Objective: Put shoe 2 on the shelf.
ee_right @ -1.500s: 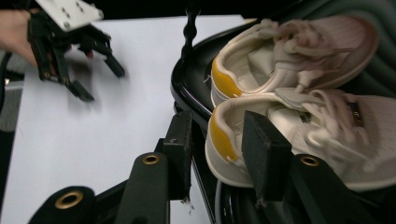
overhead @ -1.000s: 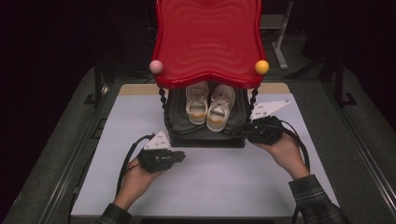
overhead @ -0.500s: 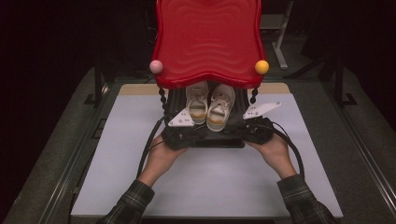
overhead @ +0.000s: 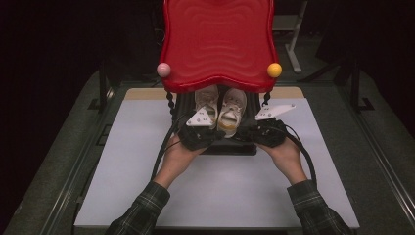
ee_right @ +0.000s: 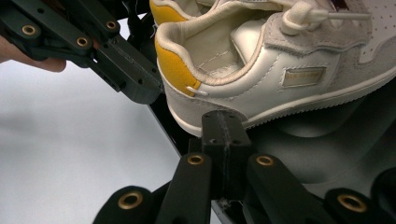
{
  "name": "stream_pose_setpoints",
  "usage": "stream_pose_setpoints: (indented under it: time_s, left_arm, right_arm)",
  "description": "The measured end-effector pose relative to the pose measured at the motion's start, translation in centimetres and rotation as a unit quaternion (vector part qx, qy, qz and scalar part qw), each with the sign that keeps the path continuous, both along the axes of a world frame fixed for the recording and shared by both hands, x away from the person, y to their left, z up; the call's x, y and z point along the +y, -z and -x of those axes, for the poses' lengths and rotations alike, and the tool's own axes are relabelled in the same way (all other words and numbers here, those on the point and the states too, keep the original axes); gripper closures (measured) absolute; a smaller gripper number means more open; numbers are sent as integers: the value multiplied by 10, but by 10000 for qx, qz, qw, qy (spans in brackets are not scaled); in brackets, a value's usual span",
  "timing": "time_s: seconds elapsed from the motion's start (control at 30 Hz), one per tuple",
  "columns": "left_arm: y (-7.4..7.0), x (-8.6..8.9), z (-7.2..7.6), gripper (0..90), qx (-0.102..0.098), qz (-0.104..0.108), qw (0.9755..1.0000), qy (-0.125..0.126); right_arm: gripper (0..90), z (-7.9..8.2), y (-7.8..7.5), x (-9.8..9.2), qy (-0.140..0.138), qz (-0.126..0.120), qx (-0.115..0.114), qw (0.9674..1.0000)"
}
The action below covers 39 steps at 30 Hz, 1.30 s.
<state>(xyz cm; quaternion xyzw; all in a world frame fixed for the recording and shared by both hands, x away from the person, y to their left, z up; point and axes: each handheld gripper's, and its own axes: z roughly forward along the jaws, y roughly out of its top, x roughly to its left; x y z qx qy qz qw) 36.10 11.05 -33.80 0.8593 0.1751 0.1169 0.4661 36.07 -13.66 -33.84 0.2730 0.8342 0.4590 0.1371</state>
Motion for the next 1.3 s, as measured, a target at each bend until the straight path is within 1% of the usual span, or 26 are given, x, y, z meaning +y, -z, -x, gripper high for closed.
stream_pose_setpoints:
  time_s: [0.13,0.2,0.23,0.33,0.43,0.47,0.53,0.6,0.63,0.73,0.87,0.93,1.1,1.17,1.2,1.23,1.27,1.3]
  left_arm:
    - [0,-1,-3,900,-35,-16,10000,2]
    - [-1,-2,-4,900,-66,-56,10000,-22]
    - [-1,-3,-5,900,-77,-75,9999,-31]
    - [-1,-3,-7,900,-97,-68,9999,-98]
    - [-3,-4,-9,900,-106,-45,9998,-141]
    - [-3,-4,-10,900,-120,-72,9998,-143]
    - [-2,-5,-11,900,-140,-95,9997,-177]
    - [0,-6,-12,900,-172,-180,9994,-222]
    - [1,-7,-12,900,-184,-190,9994,-241]
    - [3,-8,-14,900,-154,-141,9995,-257]
    - [5,-10,-15,900,-161,-219,9992,-287]
    - [6,-10,-15,900,-119,-208,9993,-291]
    - [6,-11,-15,900,-126,-229,9992,-299]
    - [5,-10,-14,899,-110,-224,9993,-287]
    - [5,-10,-13,879,-74,-199,9994,-268]
    - [4,-10,-12,839,-54,-177,9995,-255]
    - [2,-9,-11,796,-35,-182,9995,-252]
    - [1,-7,-9,772,-8,-198,9995,-237]
  right_arm:
    - [895,-1,0,0,81,-8,-33,10000]
    - [895,-2,-1,0,133,2,-53,9999]
    - [895,-3,-2,1,165,11,-22,9999]
    - [895,-5,-4,4,223,163,-126,9995]
    - [895,-6,-6,6,284,203,-174,9992]
    - [895,-7,-6,6,300,203,-176,9992]
    - [895,-8,-6,6,296,216,-183,9992]
    - [895,-8,-6,6,263,204,-189,9993]
    - [895,-8,-6,7,262,201,-180,9993]
    - [895,-8,-5,9,254,214,-194,9993]
    - [894,-9,-4,8,265,220,-159,9993]
    - [895,-10,-3,9,262,229,-139,9993]
    - [894,-9,-3,9,267,239,-148,9992]
    - [889,-9,-3,9,268,202,-136,9993]
    - [876,-8,-4,8,252,172,-139,9994]
    - [848,-7,-5,8,249,156,-145,9995]
    - [817,-6,-5,7,226,143,-148,9995]
    - [797,-4,-6,6,207,140,-147,9996]
